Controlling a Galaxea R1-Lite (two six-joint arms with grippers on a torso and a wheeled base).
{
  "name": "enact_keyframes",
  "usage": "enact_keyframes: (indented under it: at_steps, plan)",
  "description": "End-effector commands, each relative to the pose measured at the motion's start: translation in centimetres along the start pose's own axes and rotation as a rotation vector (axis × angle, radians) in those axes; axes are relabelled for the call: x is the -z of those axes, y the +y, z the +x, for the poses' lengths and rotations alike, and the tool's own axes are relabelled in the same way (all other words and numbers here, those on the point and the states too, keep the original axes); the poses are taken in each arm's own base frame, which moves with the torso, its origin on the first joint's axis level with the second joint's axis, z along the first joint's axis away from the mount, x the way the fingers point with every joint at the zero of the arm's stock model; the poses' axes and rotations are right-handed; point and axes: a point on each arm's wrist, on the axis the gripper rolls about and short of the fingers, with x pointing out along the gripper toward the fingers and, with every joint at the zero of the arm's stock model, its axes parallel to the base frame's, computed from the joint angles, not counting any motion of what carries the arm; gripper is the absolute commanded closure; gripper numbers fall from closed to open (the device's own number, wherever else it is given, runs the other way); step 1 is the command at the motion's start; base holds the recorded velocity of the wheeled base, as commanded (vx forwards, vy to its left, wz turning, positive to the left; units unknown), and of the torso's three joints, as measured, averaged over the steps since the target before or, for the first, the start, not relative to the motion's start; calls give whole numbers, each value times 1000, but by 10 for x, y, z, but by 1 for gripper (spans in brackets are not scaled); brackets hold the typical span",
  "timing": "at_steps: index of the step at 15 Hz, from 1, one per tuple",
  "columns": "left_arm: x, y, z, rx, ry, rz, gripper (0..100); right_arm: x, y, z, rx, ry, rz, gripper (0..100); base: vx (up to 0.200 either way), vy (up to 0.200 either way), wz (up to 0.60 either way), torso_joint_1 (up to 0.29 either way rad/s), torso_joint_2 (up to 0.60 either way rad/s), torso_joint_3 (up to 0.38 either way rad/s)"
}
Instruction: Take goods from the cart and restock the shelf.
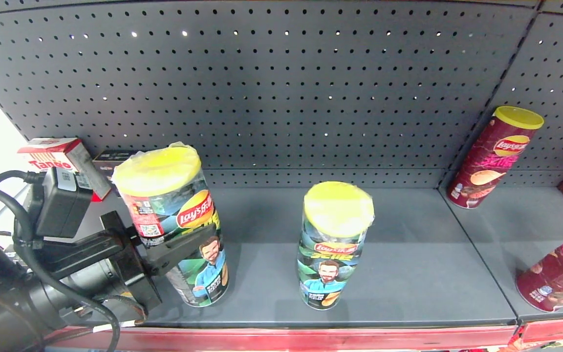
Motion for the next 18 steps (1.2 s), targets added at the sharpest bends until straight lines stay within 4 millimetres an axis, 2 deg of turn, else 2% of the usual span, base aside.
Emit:
enact_keyframes:
  at_steps: [1,2,7,8,13,18]
  plan:
    - [-1,0,1,2,-2,1,100,15,2,-18,35,-69,18,0,0,0,0,0,0,0]
    - [-1,0,2,5,-3,1,100,24,3,-24,52,-67,35,0,0,0,0,0,0,0]
    - [0,5,15,10,5,0,100,33,9,-35,545,-156,194,0,0,0,0,0,0,0]
    - [1,5,14,10,7,-1,100,33,10,-36,582,-177,205,0,0,0,0,0,0,0]
    - [-3,-1,2,12,-8,6,100,33,10,-36,573,-174,201,0,0,0,0,0,0,0]
    - [-9,-8,8,58,-32,14,100,33,10,-35,561,-179,206,0,0,0,0,0,0,0]
